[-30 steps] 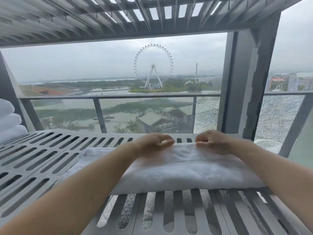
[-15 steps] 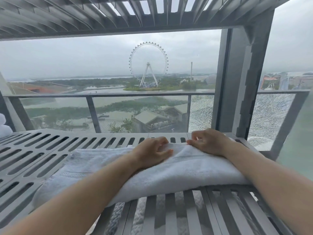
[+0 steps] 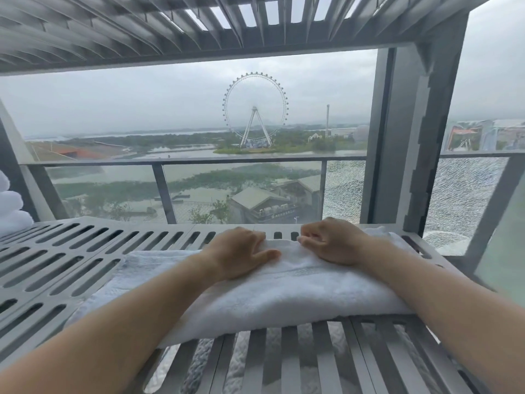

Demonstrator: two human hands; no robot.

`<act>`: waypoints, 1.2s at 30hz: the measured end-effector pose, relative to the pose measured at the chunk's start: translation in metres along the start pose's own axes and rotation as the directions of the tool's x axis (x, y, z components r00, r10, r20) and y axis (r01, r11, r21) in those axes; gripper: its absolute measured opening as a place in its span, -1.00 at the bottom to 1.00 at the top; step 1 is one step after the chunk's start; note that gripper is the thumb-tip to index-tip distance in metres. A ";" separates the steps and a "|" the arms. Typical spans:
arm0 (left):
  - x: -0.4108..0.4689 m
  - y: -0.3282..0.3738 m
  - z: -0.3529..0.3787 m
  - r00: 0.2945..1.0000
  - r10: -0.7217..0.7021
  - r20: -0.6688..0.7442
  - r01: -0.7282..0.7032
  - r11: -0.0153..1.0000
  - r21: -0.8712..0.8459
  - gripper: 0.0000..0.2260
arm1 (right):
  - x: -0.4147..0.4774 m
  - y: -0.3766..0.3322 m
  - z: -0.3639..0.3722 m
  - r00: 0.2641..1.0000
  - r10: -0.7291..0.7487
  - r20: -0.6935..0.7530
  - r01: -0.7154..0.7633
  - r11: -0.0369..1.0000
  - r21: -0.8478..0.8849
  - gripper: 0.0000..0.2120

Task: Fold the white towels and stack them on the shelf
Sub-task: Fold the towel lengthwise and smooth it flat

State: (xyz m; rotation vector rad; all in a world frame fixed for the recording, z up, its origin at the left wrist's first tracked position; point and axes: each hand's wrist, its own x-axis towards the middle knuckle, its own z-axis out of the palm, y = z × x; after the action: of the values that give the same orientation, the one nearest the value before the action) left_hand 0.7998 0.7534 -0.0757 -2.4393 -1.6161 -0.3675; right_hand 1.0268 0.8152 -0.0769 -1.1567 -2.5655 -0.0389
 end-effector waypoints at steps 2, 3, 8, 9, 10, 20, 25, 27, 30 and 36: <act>0.002 -0.003 -0.005 0.998 -0.052 -0.036 0.051 0.999 -0.017 -0.59 | 0.001 -0.004 0.008 1.000 0.019 0.002 -0.019 0.997 0.079 -0.63; 0.004 -0.006 -0.008 0.995 -0.087 -0.038 0.086 0.996 -0.028 -0.59 | 0.000 -0.003 0.010 1.000 0.031 -0.002 -0.031 0.993 0.110 -0.60; 0.019 -0.013 0.004 0.984 -0.167 0.068 0.156 0.978 0.137 -0.54 | -0.004 0.001 0.013 0.995 0.056 -0.082 -0.054 0.998 0.028 -0.58; 0.019 -0.013 0.008 0.983 -0.157 0.100 0.145 0.983 0.116 -0.54 | -0.004 0.000 0.013 0.993 0.054 -0.101 -0.053 0.999 0.006 -0.63; 0.018 -0.015 0.011 0.982 -0.146 0.117 0.139 0.988 0.065 -0.55 | -0.004 0.000 0.013 0.992 0.050 -0.112 -0.051 0.999 -0.009 -0.66; -0.005 -0.035 0.013 0.992 -0.118 -0.054 0.121 0.990 0.066 -0.54 | -0.005 0.018 0.008 0.987 0.149 -0.067 -0.154 0.985 -0.078 -0.67; -0.011 -0.049 0.003 0.996 -0.094 0.001 0.094 0.994 0.060 -0.51 | -0.008 0.023 0.009 0.980 0.183 -0.076 -0.185 0.983 -0.018 -0.59; -0.012 -0.056 -0.004 0.993 -0.103 -0.054 0.108 0.990 0.095 -0.43 | -0.008 0.026 0.008 0.980 0.194 -0.038 -0.195 0.980 -0.023 -0.55; -0.014 -0.070 -0.008 0.980 -0.164 -0.114 0.184 0.963 0.196 -0.44 | -0.008 0.028 0.007 0.980 0.198 -0.033 -0.200 0.976 -0.090 -0.56; -0.023 -0.085 0.004 0.983 -0.180 0.029 0.179 0.984 0.020 -0.60 | -0.005 0.020 0.002 0.983 0.170 -0.062 -0.179 0.966 -0.185 -0.63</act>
State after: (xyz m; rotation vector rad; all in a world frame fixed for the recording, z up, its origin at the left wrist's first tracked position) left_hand 0.7138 0.7675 -0.0843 -2.3036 -1.8506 -0.3427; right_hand 1.0441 0.8256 -0.0827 -1.4305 -2.4514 -0.2711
